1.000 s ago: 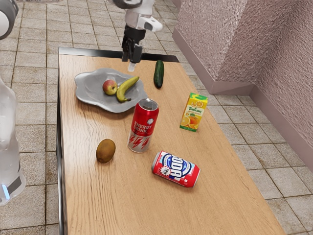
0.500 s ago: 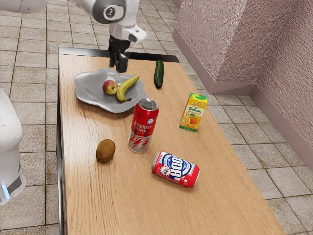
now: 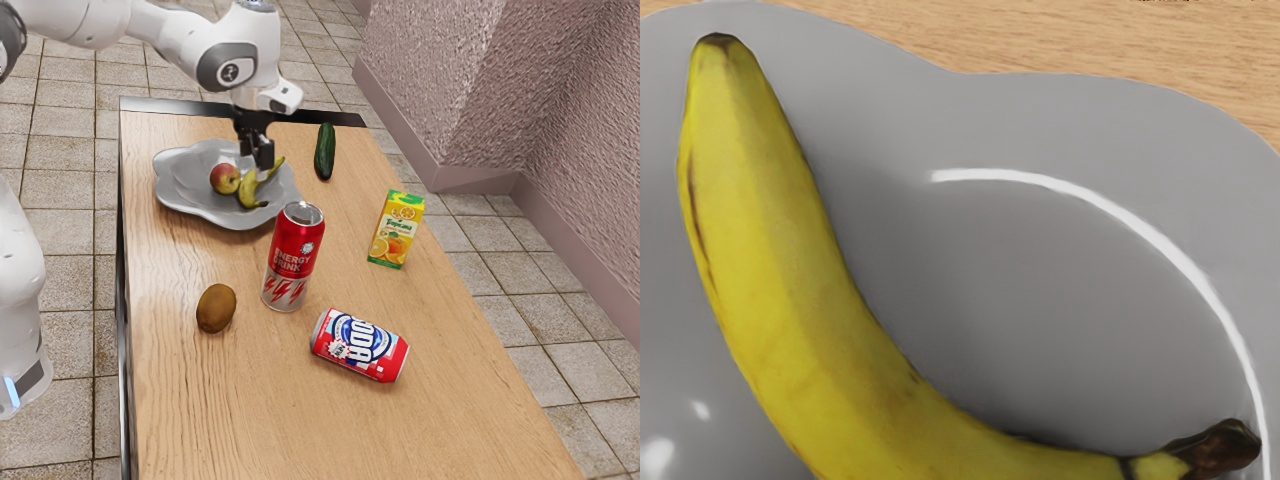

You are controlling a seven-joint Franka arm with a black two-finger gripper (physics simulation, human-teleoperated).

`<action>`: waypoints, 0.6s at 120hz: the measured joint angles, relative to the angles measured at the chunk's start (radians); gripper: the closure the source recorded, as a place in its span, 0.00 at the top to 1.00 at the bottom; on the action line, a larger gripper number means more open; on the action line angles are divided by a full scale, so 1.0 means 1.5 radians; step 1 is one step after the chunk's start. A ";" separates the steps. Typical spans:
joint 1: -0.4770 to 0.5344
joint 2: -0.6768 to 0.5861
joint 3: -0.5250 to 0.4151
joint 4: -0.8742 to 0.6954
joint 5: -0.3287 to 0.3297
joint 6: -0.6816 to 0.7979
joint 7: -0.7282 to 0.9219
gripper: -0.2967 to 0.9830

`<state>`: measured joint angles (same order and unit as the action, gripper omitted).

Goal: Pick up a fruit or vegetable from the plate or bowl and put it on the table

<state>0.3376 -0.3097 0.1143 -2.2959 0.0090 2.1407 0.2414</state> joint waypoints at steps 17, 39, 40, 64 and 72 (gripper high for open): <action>0.001 0.016 0.017 0.001 -0.001 0.014 -0.002 0.75; -0.002 0.031 0.021 0.000 -0.001 0.030 -0.003 0.75; -0.002 0.031 0.021 0.000 -0.001 0.030 -0.003 0.75; -0.001 0.038 0.023 0.002 0.001 0.024 -0.004 0.75; 0.000 0.039 0.025 0.003 0.003 0.013 -0.004 0.75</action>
<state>0.3371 -0.2514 0.1518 -2.2915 0.0128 2.1601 0.2353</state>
